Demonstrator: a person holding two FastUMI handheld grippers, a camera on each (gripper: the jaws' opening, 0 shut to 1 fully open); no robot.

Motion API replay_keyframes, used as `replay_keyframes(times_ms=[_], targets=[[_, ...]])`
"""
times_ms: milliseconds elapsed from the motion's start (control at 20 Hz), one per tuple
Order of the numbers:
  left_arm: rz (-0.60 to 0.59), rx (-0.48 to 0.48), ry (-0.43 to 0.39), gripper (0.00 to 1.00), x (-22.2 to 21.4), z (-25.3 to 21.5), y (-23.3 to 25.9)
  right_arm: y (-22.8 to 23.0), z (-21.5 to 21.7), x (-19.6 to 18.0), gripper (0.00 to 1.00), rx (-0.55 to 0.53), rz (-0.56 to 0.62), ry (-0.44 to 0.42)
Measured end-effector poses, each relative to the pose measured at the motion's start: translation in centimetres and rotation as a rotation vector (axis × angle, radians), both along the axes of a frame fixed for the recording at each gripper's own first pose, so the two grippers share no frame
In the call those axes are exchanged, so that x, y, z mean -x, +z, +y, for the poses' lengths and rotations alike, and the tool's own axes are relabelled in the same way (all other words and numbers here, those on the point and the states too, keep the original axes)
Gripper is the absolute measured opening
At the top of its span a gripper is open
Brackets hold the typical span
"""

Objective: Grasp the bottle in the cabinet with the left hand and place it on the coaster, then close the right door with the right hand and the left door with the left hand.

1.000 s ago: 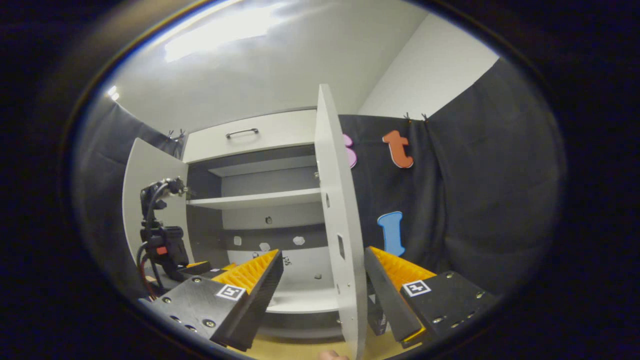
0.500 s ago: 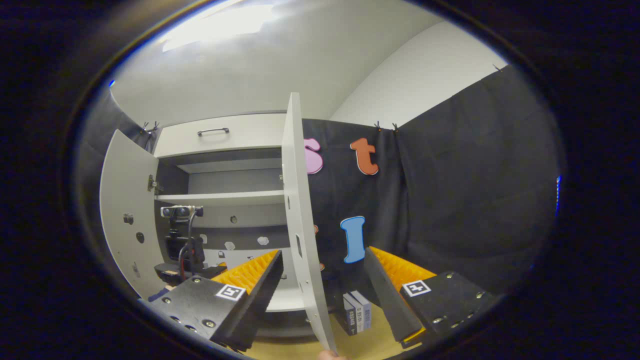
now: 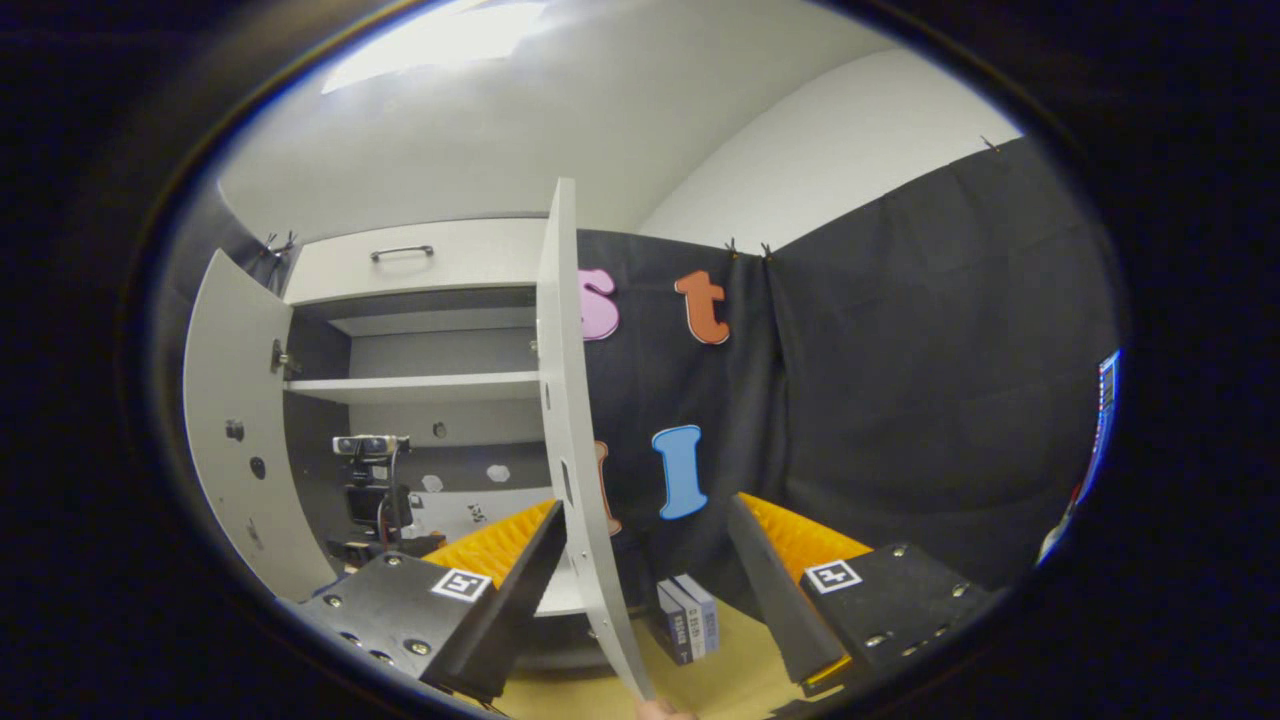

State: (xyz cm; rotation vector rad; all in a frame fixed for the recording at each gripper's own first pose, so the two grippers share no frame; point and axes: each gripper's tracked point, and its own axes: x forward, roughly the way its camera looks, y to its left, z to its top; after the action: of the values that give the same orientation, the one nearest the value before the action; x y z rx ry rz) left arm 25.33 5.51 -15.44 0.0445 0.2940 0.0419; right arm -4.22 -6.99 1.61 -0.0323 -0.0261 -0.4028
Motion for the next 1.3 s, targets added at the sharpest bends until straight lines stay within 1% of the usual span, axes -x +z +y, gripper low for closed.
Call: replay_keyframes(times_ms=[150, 250, 450, 650, 750, 800, 900, 950, 1050, 1150, 1250, 1300], targets=[[0.028, 0.017, 0.01, 0.97, -0.1, 0.5, -1.1, 0.2, -0.4, 0.6, 0.98, 0.007, 0.003, -0.011], [0.023, -0.002, 0.016, 0.8, -0.3, 1.0, -0.9, 0.3, -0.7, 1.2, 0.98, 0.006, 0.004, -0.019], [0.029, -0.003, 0.007, 0.79, -0.1, 1.0, -1.1, 0.8, -1.5, 2.2, 0.98, 0.003, -0.008, -0.03], [0.017, -0.003, -0.021, 0.78, 0.8, 0.7, -0.6, 0.9, -1.8, 2.9, 0.98, -0.007, -0.008, -0.021], [0.011, -0.001, -0.034, 0.78, 1.7, 0.4, -0.1, 1.0, -1.9, 3.2, 1.0, -0.011, -0.01, -0.013], [0.003, 0.003, -0.045, 0.78, 2.3, 0.0, 0.4, 1.0, -2.1, 3.4, 0.98, -0.013, -0.011, -0.011], [-0.011, 0.012, -0.07, 0.78, 3.8, -0.8, 1.2, 1.0, -2.1, 3.4, 0.98, -0.016, -0.011, -0.002], [-0.017, 0.014, -0.082, 0.78, 4.6, -1.2, 1.6, 0.9, -2.2, 3.4, 1.0, -0.019, -0.011, 0.004], [-0.025, 0.022, -0.113, 0.8, 6.5, -2.1, 2.3, 1.0, -2.3, 3.5, 0.98, -0.027, -0.009, 0.015], [-0.031, 0.03, -0.139, 0.77, 8.5, -3.1, 2.7, 0.9, -2.6, 3.5, 0.98, -0.034, -0.004, 0.028], [-0.039, 0.039, -0.162, 0.78, 10.5, -3.8, 3.1, 0.6, -2.8, 3.7, 0.98, -0.039, 0.002, 0.042], [-0.042, 0.047, -0.172, 0.78, 11.5, -4.2, 3.1, 0.5, -2.9, 3.7, 0.94, -0.041, 0.005, 0.048]])
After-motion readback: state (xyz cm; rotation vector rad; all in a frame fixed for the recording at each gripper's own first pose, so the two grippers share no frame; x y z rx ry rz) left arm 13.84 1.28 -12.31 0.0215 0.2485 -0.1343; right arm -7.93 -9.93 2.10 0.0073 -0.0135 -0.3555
